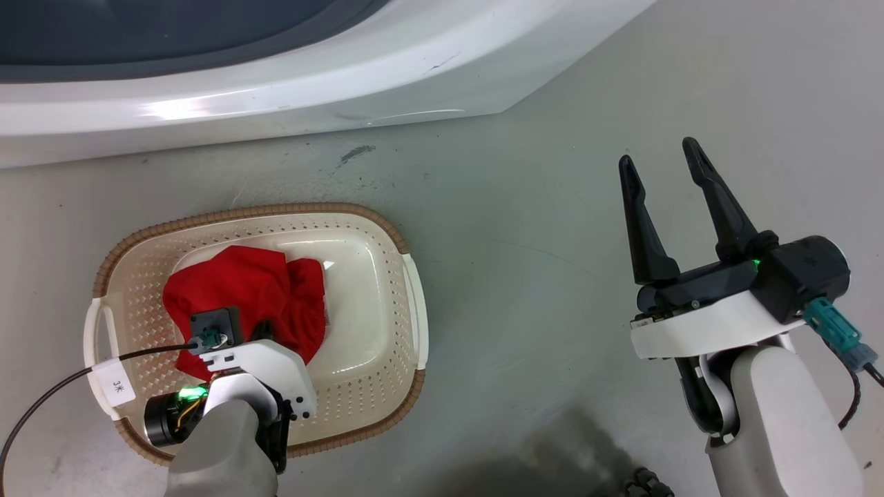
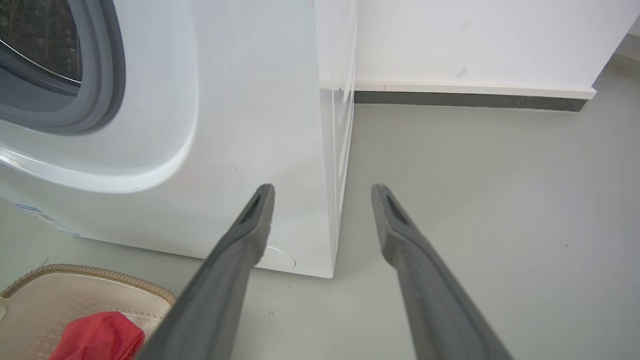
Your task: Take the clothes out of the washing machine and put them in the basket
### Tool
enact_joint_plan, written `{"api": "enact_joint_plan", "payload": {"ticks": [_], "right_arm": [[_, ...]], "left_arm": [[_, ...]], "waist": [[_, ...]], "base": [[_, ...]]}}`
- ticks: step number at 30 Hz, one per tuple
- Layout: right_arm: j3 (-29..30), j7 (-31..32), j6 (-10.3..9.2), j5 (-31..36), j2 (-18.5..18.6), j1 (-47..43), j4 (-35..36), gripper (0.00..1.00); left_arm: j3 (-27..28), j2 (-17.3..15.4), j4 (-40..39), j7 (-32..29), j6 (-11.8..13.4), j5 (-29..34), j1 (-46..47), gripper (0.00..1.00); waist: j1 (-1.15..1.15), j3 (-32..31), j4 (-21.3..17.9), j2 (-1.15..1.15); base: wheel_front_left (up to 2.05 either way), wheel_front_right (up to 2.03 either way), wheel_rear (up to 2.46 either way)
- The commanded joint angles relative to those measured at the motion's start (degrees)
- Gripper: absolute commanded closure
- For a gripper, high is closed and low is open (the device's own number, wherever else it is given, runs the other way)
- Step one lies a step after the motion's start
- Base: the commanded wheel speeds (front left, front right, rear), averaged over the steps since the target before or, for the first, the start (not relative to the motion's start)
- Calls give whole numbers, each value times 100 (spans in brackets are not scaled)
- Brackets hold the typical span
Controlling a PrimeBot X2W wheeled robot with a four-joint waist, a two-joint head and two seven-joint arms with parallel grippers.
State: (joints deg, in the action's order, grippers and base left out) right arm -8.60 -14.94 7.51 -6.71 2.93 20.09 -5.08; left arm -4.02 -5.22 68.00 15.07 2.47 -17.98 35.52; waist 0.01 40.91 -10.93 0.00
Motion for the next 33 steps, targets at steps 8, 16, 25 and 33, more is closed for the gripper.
{"api": "enact_joint_plan", "payload": {"ticks": [8, 16, 25, 33], "right_arm": [[192, -30, -4, 73, -8, -125, -103, 0], [470, -30, -4, 300, -6, -660, -188, 0], [715, -30, -4, 410, -5, -1310, -165, 0], [865, 65, -4, 405, -7, -1654, 6, 0]], "left_arm": [[19, 74, -31, 14, -38, 1, -137, 0], [-107, 182, -563, 14, -238, 181, -784, 0], [31, 228, -2028, 14, -300, 384, -1701, 0], [-45, 237, -3644, 14, -157, 533, -2253, 0]], "waist": [[-1, -555, 195, 0], [-1, -1758, 522, 0], [-1, -2804, 751, 0], [-1, -3226, 887, 0]], "base": [[0, 0, 0], [0, 0, 0], [0, 0, 0], [0, 0, 0]]}}
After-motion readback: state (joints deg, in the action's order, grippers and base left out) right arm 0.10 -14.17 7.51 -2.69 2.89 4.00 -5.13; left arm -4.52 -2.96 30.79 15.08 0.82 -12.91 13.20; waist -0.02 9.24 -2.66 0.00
